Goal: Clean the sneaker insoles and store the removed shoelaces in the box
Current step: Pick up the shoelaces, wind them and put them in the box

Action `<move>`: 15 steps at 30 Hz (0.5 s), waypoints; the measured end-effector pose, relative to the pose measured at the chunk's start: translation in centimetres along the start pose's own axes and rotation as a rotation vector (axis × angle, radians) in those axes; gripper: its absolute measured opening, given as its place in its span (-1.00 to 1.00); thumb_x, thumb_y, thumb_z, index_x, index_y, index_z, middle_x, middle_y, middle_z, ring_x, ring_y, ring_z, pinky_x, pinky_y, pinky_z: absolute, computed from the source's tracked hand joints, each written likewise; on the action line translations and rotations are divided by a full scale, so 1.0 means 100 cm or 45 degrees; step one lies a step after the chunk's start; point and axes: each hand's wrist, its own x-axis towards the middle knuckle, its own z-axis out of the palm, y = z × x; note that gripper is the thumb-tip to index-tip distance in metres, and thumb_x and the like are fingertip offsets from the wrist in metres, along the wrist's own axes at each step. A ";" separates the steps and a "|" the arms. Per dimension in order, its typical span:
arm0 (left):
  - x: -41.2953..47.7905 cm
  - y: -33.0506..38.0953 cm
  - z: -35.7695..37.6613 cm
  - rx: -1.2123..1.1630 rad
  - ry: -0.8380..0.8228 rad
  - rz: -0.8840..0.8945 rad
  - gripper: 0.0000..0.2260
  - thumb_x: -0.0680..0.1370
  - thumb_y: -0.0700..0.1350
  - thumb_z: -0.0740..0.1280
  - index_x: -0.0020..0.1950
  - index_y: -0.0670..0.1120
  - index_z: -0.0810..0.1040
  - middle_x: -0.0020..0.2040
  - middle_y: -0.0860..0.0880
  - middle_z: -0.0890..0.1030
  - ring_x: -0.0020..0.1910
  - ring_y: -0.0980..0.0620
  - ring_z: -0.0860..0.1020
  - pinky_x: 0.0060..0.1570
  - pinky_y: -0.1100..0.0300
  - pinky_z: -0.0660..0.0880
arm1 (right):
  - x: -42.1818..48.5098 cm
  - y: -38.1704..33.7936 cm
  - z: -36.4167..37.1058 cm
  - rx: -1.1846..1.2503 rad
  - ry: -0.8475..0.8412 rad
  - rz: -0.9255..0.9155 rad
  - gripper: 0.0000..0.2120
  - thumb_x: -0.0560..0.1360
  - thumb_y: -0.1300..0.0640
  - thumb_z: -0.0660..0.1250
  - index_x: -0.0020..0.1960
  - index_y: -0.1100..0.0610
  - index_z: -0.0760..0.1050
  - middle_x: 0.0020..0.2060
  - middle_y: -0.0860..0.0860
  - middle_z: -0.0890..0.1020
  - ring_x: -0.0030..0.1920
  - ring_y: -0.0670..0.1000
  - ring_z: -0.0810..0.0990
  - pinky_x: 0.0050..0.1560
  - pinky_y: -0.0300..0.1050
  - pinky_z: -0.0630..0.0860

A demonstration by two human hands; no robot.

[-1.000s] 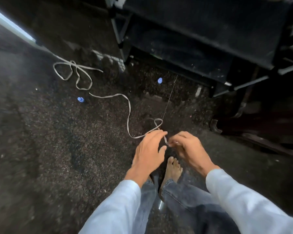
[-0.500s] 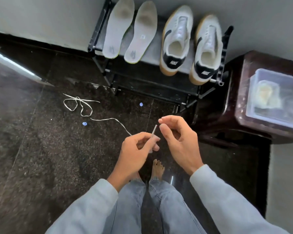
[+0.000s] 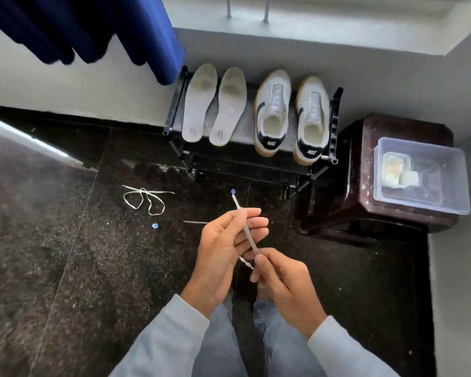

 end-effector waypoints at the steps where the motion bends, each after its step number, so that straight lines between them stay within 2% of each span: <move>1: 0.001 0.008 -0.002 0.022 0.005 0.014 -0.77 0.67 -0.11 0.23 0.15 -0.11 0.66 0.00 -0.11 0.75 -0.05 0.00 0.72 0.05 0.16 0.65 | -0.001 -0.007 0.000 -0.118 0.027 -0.074 -0.78 0.63 -0.02 0.23 0.08 0.02 0.62 -0.26 -0.26 0.61 -0.20 -0.14 0.63 -0.17 -0.39 0.51; 3: 0.004 0.028 -0.008 0.089 0.029 0.072 -0.78 0.66 -0.11 0.25 0.26 -0.07 0.60 0.08 -0.10 0.74 0.03 -0.04 0.72 0.13 0.13 0.64 | 0.002 -0.027 -0.004 -0.343 0.035 -0.219 -0.72 0.62 -0.08 0.20 0.08 0.01 0.63 -0.18 -0.34 0.56 -0.15 -0.21 0.60 -0.12 -0.45 0.50; 5: 0.009 0.049 -0.017 0.176 0.062 0.157 -0.76 0.65 -0.10 0.27 0.32 -0.04 0.55 0.13 -0.08 0.72 0.06 -0.05 0.72 0.17 0.10 0.63 | 0.008 -0.053 -0.011 -0.570 -0.012 -0.344 -0.70 0.62 -0.08 0.16 0.07 0.02 0.62 -0.15 -0.25 0.57 -0.16 -0.19 0.56 -0.12 -0.41 0.49; 7: 0.017 0.070 -0.029 0.401 0.061 0.293 -0.76 0.64 -0.06 0.28 0.27 -0.04 0.59 0.11 -0.06 0.72 0.06 -0.03 0.71 0.21 0.04 0.60 | 0.013 -0.078 -0.018 -0.787 -0.035 -0.474 -0.73 0.63 -0.03 0.17 0.03 0.04 0.61 -0.17 -0.14 0.57 -0.19 -0.12 0.53 -0.18 -0.29 0.51; 10: 0.022 0.096 -0.040 0.712 -0.214 0.352 -0.66 0.62 0.04 0.20 0.17 -0.10 0.67 0.04 -0.11 0.74 0.05 -0.03 0.70 0.22 0.08 0.58 | 0.027 -0.116 -0.026 -0.971 -0.058 -0.584 -0.77 0.61 0.02 0.18 -0.02 0.06 0.59 -0.18 -0.07 0.56 -0.22 -0.04 0.52 -0.26 -0.12 0.53; 12: 0.018 0.109 -0.039 0.770 -0.456 0.239 -0.57 0.66 0.02 0.11 0.18 -0.23 0.66 0.06 -0.24 0.73 0.07 -0.10 0.70 0.19 0.15 0.59 | 0.038 -0.137 -0.030 -1.032 -0.091 -0.617 -0.79 0.60 0.04 0.17 0.00 0.07 0.56 -0.18 -0.05 0.55 -0.21 -0.03 0.51 -0.27 -0.10 0.53; 15: 0.011 0.121 -0.037 0.800 -0.740 0.073 -0.43 0.70 0.05 0.01 0.16 -0.39 0.62 0.09 -0.35 0.68 0.11 -0.22 0.67 0.22 0.12 0.60 | 0.057 -0.159 -0.037 -1.001 -0.120 -0.575 -0.76 0.59 0.05 0.13 0.08 0.08 0.54 -0.14 -0.04 0.56 -0.19 -0.03 0.54 -0.23 -0.12 0.55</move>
